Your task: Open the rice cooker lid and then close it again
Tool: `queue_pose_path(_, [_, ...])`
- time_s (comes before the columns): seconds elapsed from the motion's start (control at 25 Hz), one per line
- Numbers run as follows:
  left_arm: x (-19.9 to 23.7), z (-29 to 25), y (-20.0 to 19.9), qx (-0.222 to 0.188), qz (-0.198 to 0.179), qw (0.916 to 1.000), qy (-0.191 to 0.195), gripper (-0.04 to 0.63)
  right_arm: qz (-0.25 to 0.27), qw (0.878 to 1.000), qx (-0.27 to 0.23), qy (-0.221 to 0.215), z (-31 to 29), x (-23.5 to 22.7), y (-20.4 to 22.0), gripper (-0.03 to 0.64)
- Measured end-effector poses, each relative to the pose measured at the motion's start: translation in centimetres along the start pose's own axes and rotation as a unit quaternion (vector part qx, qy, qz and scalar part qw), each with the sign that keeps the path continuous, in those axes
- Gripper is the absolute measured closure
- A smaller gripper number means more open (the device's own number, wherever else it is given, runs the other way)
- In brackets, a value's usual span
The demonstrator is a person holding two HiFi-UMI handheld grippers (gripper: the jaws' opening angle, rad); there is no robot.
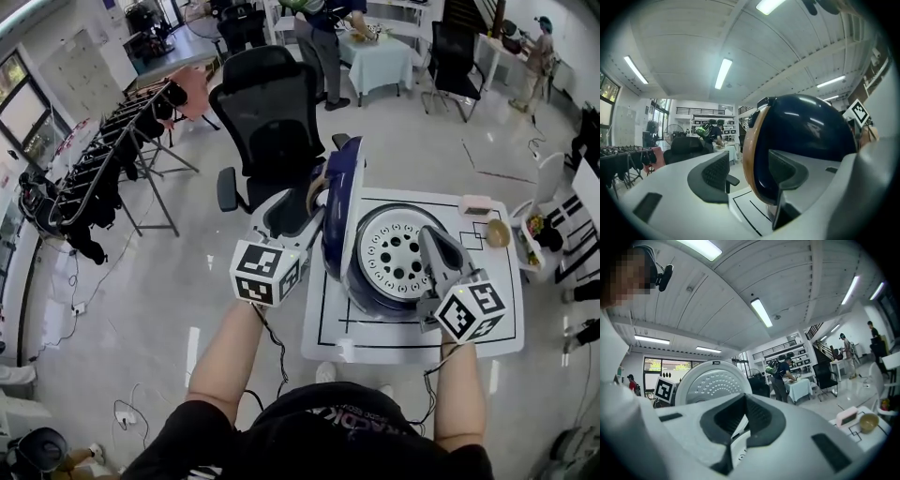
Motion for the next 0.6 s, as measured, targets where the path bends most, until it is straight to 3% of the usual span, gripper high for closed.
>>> queue_pose_path(0.36, [-0.2, -3.5, -0.2, 0.008, -0.018, 0.9998, 0.011, 0.385, -0.01, 0.999, -0.006, 0.042, 0.7, -1.7, 0.1, 0.615])
queue_pose_path(0.6, [-0.4, -4.1, -0.4, 0.007, -0.023, 0.9997, 0.011, 0.456, -0.01, 0.998, -0.007, 0.056, 1.0, -1.9, 0.1, 0.615])
Point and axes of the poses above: the fingertips, and each gripper's own axes: z backward along the fingers, x to its left, y out of its underside, the point moved 1 cm from there along z, backward along the fingers, and after that the axes turned 4 degrees about -z, right-handed, at the moved point
